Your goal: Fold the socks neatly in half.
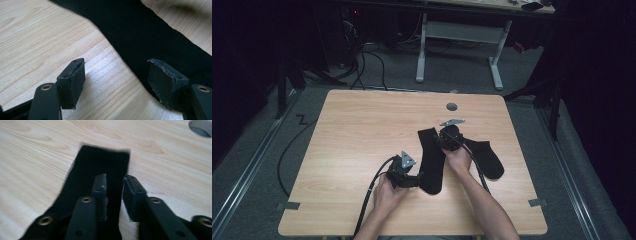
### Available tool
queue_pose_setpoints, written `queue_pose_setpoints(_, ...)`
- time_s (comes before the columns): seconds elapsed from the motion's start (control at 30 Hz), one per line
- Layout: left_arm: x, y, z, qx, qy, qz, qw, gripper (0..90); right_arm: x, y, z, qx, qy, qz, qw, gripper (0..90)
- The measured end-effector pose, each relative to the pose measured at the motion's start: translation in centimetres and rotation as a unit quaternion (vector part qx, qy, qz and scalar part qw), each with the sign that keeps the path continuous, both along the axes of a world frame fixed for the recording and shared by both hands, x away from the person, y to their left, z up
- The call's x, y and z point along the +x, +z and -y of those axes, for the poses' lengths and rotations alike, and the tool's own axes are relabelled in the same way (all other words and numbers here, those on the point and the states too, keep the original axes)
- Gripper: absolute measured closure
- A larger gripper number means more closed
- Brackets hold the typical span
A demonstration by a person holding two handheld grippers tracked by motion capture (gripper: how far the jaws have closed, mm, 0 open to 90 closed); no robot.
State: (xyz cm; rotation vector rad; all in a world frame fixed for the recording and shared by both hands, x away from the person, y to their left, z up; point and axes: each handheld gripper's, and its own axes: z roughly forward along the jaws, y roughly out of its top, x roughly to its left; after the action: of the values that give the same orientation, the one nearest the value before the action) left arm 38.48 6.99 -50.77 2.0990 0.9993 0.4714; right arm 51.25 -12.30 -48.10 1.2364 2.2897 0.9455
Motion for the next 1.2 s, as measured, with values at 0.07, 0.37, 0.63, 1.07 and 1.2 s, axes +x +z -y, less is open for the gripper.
queue_pose_setpoints(0.07, 0.0, 0.0, 0.0, 0.000, 0.000, 0.000, 1.0000, 30.9, 0.0, -0.3, 0.0, 0.003, -0.002, -0.001, 1.0000, 64.5)
queue_pose_setpoints(0.37, 0.0, 0.0, 0.0, 0.001, 0.002, -0.001, 1.0000, 29.9, -3.4, -0.1, 1.6, 0.013, 0.027, 0.012, 0.9995, 69.2)
queue_pose_setpoints(0.63, 0.1, 0.0, 0.0, -0.001, 0.002, -0.002, 1.0000, 29.8, -3.8, -1.7, 2.7, 0.028, 0.021, -0.005, 0.9994, 74.3)
queue_pose_setpoints(1.07, -0.2, 0.1, 0.0, -0.001, 0.012, -0.005, 0.9999, 33.1, -6.0, -0.8, 2.5, 0.026, 0.066, 0.020, 0.9973, 56.5)
queue_pose_setpoints(1.2, -0.3, 0.2, -0.1, 0.001, 0.012, -0.007, 0.9999, 33.0, -6.7, -1.1, 2.3, 0.019, 0.072, 0.014, 0.9971, 56.7)
